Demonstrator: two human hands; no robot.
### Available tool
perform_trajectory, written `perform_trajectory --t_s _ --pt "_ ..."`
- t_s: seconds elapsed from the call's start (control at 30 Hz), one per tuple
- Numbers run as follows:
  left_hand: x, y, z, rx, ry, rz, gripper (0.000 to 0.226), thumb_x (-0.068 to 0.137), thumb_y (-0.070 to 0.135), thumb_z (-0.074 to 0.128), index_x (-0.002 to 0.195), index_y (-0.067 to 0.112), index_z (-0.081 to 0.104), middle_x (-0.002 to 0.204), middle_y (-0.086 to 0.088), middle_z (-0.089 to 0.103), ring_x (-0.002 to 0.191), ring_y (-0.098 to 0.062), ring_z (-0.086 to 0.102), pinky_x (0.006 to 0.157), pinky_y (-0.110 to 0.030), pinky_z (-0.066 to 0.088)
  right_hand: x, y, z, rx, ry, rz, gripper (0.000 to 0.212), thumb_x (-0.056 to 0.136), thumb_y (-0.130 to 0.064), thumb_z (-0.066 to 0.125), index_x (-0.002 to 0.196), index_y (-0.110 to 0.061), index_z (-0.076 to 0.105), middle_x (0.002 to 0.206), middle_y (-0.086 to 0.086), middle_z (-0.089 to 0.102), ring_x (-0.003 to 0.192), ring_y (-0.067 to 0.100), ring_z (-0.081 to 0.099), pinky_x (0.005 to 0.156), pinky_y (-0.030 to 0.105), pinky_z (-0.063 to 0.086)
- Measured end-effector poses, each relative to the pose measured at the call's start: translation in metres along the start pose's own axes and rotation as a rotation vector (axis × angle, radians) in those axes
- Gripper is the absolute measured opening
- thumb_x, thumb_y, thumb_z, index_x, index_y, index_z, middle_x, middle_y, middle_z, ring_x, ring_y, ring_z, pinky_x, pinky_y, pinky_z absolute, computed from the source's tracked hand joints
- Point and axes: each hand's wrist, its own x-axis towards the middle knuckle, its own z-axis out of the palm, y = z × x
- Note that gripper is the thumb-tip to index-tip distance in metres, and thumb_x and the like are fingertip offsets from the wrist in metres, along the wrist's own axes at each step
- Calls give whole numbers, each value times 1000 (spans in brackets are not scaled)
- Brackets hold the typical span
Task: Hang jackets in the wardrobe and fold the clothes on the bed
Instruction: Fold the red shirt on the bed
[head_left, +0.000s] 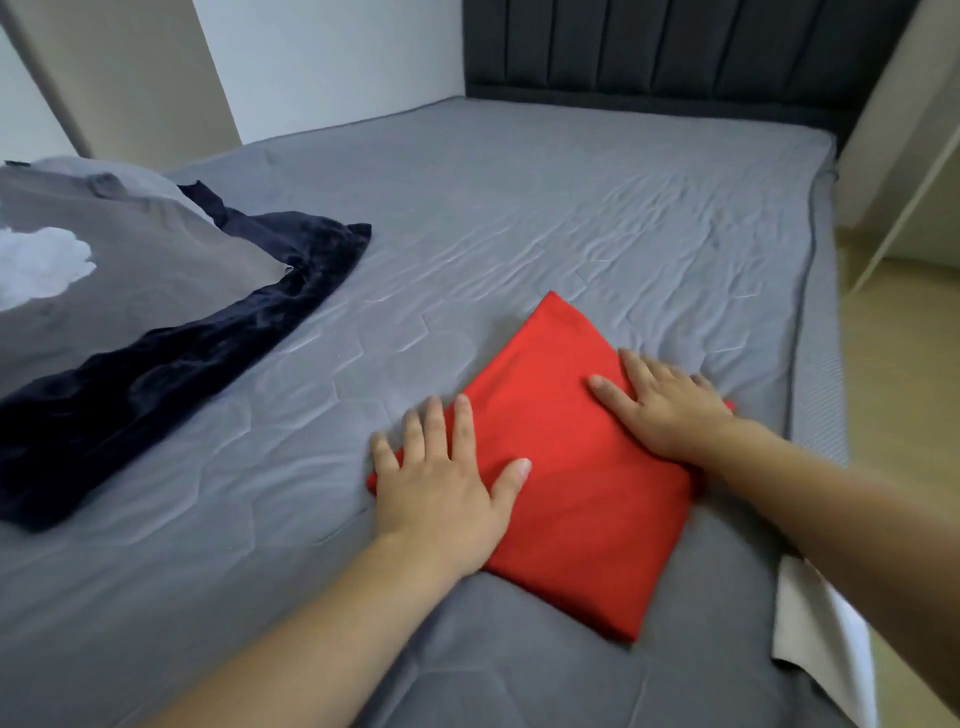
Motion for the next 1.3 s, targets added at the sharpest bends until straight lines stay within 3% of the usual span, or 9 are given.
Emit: perform_trajectory --t_s 0.1,0.23,0.37,0.43,0.6,0.73,0.87,1.1,1.3 --pt "-19 -4 3 51 58 -7 95 79 70 -13 156 15 0 152 -8 29 135 -27 30 109 -45 24 5 31 2 29 -19 98 88 83 -79 3 149 -28 31 156 0 30 143 22 28 116 47 20" --pt "-1 -17 -24 -220 -54 -131 78 93 70 21 146 14 31 144 -13 41 131 -32 38 107 -43 30 38 1 -26 144 -42 159 63 96 -60 26 135 -17 52 144 15 46 131 32 44 109 42 34" --pt "42 -26 -36 -495 -158 -232 65 99 53 31 134 3 50 141 -21 50 130 -35 48 106 -40 37 59 -72 -42 786 -135 205 43 87 -56 60 98 -15 64 97 7 64 79 20 58 67 27 45" --pt "55 -27 -34 -518 -141 -192 59 101 46 33 133 0 54 140 -23 51 129 -36 49 105 -39 39 63 -86 -45 871 -147 288 33 81 -46 73 79 -17 57 79 4 59 65 15 53 58 26 43" --pt "64 -56 -70 -667 -125 -195 58 98 50 41 108 -1 66 118 -23 65 111 -38 61 92 -41 49 69 -108 -126 1015 -8 266 24 86 -33 72 80 -12 63 70 5 61 50 11 53 38 14 37" --pt "70 -133 -225 -518 93 -62 39 101 47 37 81 16 48 95 -8 64 98 -34 59 72 -38 39 67 -152 -247 1179 -107 151 15 90 -28 68 91 -13 67 79 2 67 63 9 62 65 19 48" --pt "62 -230 -443 -158 340 74 33 103 42 33 87 17 48 95 -5 62 95 -31 61 70 -40 44 57 -229 -421 1253 -239 -27 13 91 -26 66 97 -15 69 89 -2 71 79 9 63 71 22 50" --pt "4 -388 -800 143 655 31 27 100 33 33 94 15 52 91 -7 60 81 -33 65 58 -41 51 25 -433 -761 1464 41 -278 2 94 -20 63 96 -20 63 92 -2 64 83 9 56 81 27 44" --pt "-50 -515 -994 357 807 47 38 102 40 29 94 11 53 89 -8 63 81 -34 64 54 -38 39 -8 -578 -934 1547 111 -407 23 98 -42 51 91 -22 61 84 -6 63 77 8 58 77 25 50"
